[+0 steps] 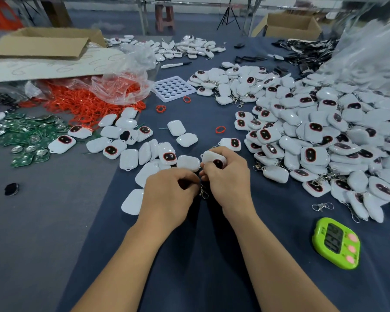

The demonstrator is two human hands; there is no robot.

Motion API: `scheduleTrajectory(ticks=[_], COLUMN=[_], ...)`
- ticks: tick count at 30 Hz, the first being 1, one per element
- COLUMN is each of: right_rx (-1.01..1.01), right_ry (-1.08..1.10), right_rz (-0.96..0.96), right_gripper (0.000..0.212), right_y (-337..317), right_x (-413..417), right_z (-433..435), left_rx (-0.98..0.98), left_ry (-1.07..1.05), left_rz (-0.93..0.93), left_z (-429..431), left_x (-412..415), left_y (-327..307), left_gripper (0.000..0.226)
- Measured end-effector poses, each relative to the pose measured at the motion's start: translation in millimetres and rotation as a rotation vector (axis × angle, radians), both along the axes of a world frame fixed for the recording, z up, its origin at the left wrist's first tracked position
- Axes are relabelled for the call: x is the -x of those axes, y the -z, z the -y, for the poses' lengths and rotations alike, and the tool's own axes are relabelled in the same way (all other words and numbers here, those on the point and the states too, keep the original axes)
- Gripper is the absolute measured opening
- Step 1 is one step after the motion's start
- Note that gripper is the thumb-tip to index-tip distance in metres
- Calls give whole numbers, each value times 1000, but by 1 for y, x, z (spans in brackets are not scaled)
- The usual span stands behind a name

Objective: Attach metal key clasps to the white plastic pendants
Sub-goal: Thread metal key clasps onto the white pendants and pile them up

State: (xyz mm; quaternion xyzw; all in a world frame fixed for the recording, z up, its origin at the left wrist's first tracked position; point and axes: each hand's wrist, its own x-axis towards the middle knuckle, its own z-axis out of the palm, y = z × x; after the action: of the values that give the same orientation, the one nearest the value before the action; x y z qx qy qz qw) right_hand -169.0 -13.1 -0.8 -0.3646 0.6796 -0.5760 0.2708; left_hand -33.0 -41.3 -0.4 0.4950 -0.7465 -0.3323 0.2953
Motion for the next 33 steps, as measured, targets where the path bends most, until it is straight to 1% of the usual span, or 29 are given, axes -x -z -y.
scheduleTrajectory(ticks=[3, 6, 10, 12, 15, 19, 20, 23, 24, 28, 30, 33], right_rx=[-21, -12, -22, -25, -29, -7, -2, 9, 13, 9, 21, 43], right_ry=[-14, -27, -73, -99, -108, -99, -121, -194, -201, -205, -239, -270], right_rz=[-25, -30, -27, -62, -83, -40, -33, -46, -46, -33, 17, 73], right_gripper=[18, 16, 15, 14, 15, 15, 14, 10, 10, 13, 14, 15], right_y=[0, 3, 5, 7, 8, 6, 6, 5, 5, 3, 0, -2], right_x=[1, 2, 4, 5, 4, 6, 7, 9, 10, 11, 13, 15], right_z=[1, -3, -5, -4, -4, -4, -4, -3, -3, -2, -1, -1], left_rx=[-62, -43, 121, 183, 177, 173, 153, 19, -14, -28, 8, 78], left_ry=[-9, -1, -13, -14, -5, -73, -71, -27, -16, 4, -20, -34], left_rz=[-57, -61, 107, 158, 167, 237, 201, -90, -151, -211, -231, -243], left_z=[0, -3, -7, -7, -3, 3, 6, 17, 19, 19, 18, 14], left_x=[-3, -4, -1, 0, 1, 4, 4, 6, 7, 7, 6, 5], left_y=[-1, -2, 2, 2, 0, -4, -5, -9, -10, -8, -8, -9], left_gripper=[25, 28, 21, 16, 13, 11, 12, 22, 24, 28, 35, 38])
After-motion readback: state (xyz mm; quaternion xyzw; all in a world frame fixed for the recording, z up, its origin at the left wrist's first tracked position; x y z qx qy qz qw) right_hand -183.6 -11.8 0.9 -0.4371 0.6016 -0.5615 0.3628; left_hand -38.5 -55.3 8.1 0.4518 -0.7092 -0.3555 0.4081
